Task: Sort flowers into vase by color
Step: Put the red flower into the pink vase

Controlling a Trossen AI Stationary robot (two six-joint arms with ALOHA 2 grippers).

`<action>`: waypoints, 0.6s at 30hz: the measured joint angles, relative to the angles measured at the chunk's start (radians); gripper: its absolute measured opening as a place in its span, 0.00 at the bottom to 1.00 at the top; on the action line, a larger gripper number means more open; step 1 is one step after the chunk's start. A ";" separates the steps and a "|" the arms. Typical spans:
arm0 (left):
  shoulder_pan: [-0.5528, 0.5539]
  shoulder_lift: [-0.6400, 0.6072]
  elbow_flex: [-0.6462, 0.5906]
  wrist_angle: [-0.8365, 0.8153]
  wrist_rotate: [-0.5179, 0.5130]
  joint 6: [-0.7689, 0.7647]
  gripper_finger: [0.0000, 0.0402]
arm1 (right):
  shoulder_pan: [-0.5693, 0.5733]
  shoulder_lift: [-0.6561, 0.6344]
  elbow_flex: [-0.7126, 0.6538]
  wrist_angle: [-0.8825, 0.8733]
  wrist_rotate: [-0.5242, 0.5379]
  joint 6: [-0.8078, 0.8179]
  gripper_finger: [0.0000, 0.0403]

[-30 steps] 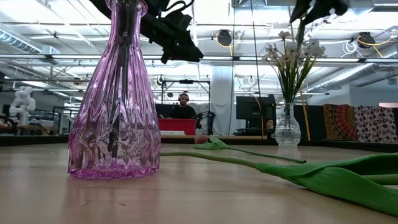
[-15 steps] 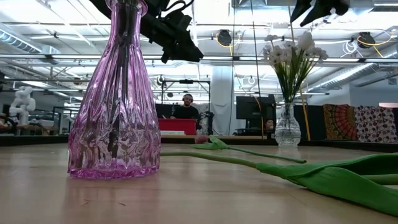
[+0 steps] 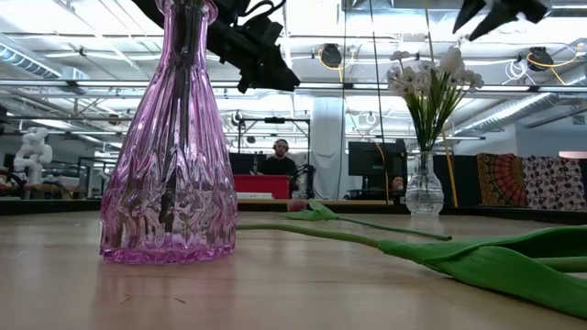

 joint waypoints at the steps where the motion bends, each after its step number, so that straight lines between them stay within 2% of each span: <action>1: 0.000 0.000 0.000 0.000 -0.001 0.000 0.29 | 0.000 -0.009 0.000 -0.024 -0.023 0.024 0.48; 5: -0.004 0.000 0.000 0.000 -0.039 0.000 0.29 | 0.000 -0.037 0.000 -0.097 -0.136 0.112 0.46; 10: -0.062 0.000 0.000 0.000 -0.125 -0.001 0.29 | 0.000 -0.056 0.000 -0.191 -0.313 0.184 0.34; 14: -0.163 0.000 0.000 -0.005 -0.302 -0.002 0.29 | 0.000 -0.056 0.000 -0.297 -0.416 0.192 0.19; 18: -0.281 0.000 0.000 -0.005 -0.522 -0.077 0.29 | 0.005 -0.059 0.000 -0.403 -0.452 0.182 0.04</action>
